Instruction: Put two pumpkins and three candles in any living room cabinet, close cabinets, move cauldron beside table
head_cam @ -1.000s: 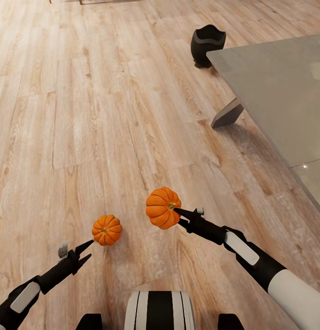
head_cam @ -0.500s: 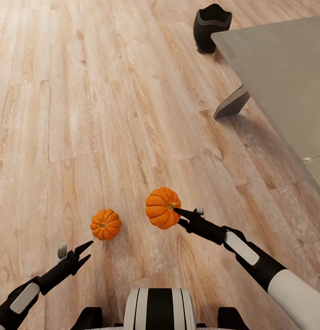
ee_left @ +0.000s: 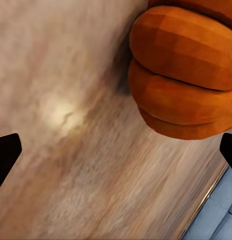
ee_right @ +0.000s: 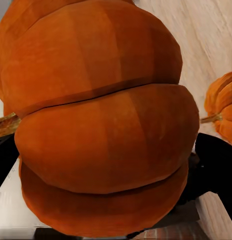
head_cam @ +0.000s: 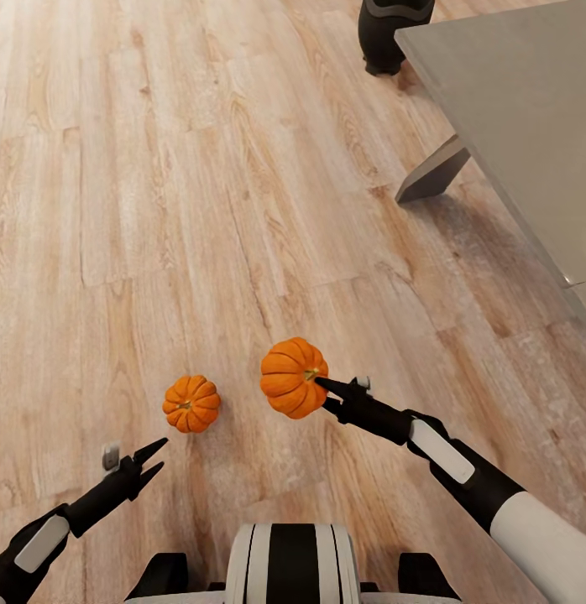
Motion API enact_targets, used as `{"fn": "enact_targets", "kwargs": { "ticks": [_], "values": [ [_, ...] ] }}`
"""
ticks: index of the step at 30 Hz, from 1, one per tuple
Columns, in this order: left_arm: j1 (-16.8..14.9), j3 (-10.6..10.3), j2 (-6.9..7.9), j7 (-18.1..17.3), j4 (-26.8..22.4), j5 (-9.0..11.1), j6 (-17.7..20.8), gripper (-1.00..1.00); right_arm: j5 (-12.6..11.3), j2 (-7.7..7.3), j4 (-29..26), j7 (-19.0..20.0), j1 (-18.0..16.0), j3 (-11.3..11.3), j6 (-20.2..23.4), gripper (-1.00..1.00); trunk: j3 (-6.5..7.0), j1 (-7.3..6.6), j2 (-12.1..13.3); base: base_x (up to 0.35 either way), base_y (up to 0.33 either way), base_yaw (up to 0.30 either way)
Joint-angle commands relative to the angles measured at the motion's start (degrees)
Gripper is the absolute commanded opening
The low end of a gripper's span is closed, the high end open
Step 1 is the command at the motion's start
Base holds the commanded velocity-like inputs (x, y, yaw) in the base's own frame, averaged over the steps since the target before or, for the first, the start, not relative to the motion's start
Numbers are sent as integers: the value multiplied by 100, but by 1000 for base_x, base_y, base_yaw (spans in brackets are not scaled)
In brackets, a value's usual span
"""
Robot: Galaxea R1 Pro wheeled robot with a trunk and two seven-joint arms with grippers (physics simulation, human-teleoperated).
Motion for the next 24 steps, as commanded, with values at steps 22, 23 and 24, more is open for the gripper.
{"fn": "enact_targets", "kwargs": {
  "ticks": [22,23,24],
  "values": [
    [-7,6,54,-19,-297,74,67,100,-1097,-584,-2954,-1742,661,1,-117,-100,-114,12,-8,0,0,0],
    [-8,11,57,-23,-296,76,67,100,-1095,-580,-2949,-1748,661,3,-118,-100,-114,12,-8,0,0,0],
    [-9,12,59,-24,-296,77,67,100,-1093,-577,-2948,-1754,661,4,-118,-100,-114,12,-8,0,0,0]
  ]
}}
